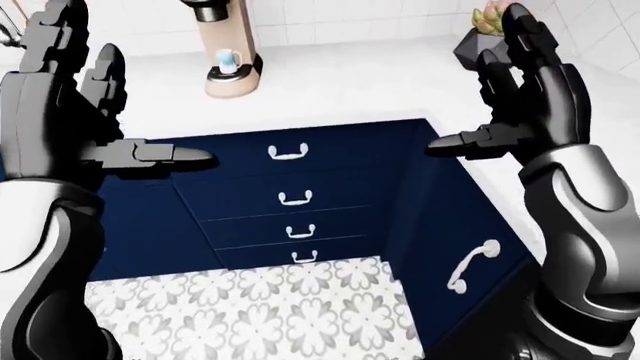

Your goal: Pick the mug from under the coffee machine dispenser and place it on the counter.

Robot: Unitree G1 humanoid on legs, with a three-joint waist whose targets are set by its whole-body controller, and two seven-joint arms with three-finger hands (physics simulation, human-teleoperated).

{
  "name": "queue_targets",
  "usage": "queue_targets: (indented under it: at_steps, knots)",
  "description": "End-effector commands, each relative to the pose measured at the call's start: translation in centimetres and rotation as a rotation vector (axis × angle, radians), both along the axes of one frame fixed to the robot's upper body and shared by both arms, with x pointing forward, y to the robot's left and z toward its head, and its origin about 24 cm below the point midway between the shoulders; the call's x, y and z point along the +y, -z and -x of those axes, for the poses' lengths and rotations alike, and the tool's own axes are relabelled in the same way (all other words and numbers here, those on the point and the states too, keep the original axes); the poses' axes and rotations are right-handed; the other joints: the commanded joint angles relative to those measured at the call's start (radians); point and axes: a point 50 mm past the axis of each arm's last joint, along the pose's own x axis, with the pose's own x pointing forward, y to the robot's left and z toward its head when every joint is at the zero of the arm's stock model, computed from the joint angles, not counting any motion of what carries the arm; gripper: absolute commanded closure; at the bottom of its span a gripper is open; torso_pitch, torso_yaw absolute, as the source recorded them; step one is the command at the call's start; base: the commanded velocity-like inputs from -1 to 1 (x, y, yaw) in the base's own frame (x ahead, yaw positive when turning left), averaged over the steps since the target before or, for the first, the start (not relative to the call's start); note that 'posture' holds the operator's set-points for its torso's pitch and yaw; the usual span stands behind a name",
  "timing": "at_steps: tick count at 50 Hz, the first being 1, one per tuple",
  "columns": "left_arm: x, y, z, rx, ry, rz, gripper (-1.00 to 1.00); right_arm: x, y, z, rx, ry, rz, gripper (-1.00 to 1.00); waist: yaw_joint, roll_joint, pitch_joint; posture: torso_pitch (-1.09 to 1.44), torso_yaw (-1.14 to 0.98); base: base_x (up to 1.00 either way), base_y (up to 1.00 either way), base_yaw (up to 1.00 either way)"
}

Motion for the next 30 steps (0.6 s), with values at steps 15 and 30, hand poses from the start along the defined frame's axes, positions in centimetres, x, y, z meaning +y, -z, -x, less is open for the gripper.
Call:
queue_targets:
  at_steps: [15,30]
  knots:
    - [0.42,-1.35,0.53,-0.058,-0.019,-0.001,-1.0,0.26,-1.72,0.5,-0.067,-0.012,0.002,-1.0,0.022,-0.015,-0.01,0.0,0.0,0.26,0.22,0.0]
    - [0.48,-1.33,0.6,-0.057,-0.019,0.007,-1.0,0.15,-1.99,0.47,-0.055,-0.011,-0.032,-1.0,-0.002,0.028,-0.026,0.0,0.0,0.25,0.28,0.0]
